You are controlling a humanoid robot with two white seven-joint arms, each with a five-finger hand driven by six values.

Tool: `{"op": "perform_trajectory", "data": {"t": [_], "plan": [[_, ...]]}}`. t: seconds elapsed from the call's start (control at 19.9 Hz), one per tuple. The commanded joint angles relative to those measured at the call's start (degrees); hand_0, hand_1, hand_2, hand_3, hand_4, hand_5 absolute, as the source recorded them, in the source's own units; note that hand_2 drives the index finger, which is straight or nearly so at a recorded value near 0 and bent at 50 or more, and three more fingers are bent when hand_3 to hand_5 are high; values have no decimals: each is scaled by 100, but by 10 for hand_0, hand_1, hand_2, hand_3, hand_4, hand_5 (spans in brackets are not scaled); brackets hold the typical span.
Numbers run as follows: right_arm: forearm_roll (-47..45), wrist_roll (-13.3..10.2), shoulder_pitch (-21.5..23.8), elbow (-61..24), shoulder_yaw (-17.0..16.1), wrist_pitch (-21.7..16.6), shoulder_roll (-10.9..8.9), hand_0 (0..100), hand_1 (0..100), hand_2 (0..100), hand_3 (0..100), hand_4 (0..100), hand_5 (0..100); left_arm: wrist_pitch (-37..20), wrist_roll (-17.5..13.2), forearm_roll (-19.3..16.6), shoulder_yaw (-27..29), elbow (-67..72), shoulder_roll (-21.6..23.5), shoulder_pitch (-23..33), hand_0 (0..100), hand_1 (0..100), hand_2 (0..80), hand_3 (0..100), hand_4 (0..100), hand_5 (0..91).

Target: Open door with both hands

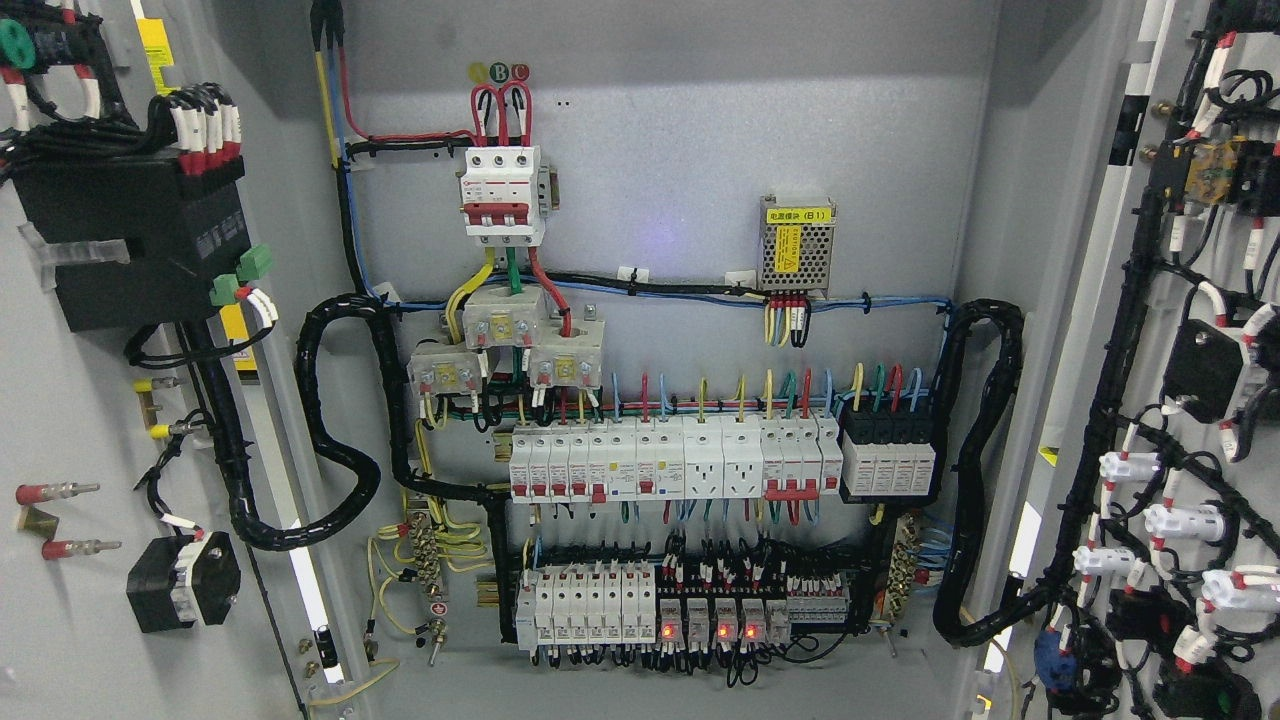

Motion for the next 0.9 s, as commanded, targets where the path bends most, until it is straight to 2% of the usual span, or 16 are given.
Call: {"op": "perform_trajectory", "data": {"t": [0.0, 0.1, 0.25, 0.35, 0.5, 0.6, 0.7, 0.85], "plan": [[-17, -33, -126, -35, -430, 21, 34, 0, 500, 40, 0, 0, 0, -28, 2, 26, 779, -259, -27, 120, 120, 556, 0, 0, 0, 0], [-17, -33, -144, -35, -650, 3, 52, 0, 500, 40, 0, 0, 0, -20, 2, 52, 875, -241, -27, 138, 120, 556, 0, 0, 0, 0], [-17, -33, -118, -35, -686, -67, 70, 0, 500, 40, 0, 0, 0, -11, 2, 70, 981, -215, -27, 182, 120, 556, 0, 0, 0, 0], [-35, -33, -100, -35, -834, -102, 78, 0, 500, 40, 0, 0, 0, -11, -7, 96, 1104, -127, -36, 208, 120, 556, 0, 0, 0, 0], [-341, -33, -91, -35, -914, -94, 149, 0, 500, 40, 0, 0, 0, 7, -33, 376, 1297, 22, -1, 217, 120, 556, 0, 0, 0, 0], [-395, -33, -39, -35, -949, -102, 158, 0, 500, 40, 0, 0, 0, 24, -287, 553, 1420, 102, 17, 226, 120, 556, 0, 0, 0, 0], [-430, -24, 49, -35, -1037, -129, 158, 0, 500, 40, 0, 0, 0, 24, -551, 571, 1543, 137, 17, 270, 120, 556, 0, 0, 0, 0], [-684, -33, 163, -35, -1160, -182, 166, 0, 500, 40, 0, 0, 0, 33, -604, 606, 1684, 155, 8, 287, 120, 556, 0, 0, 0, 0]]}}
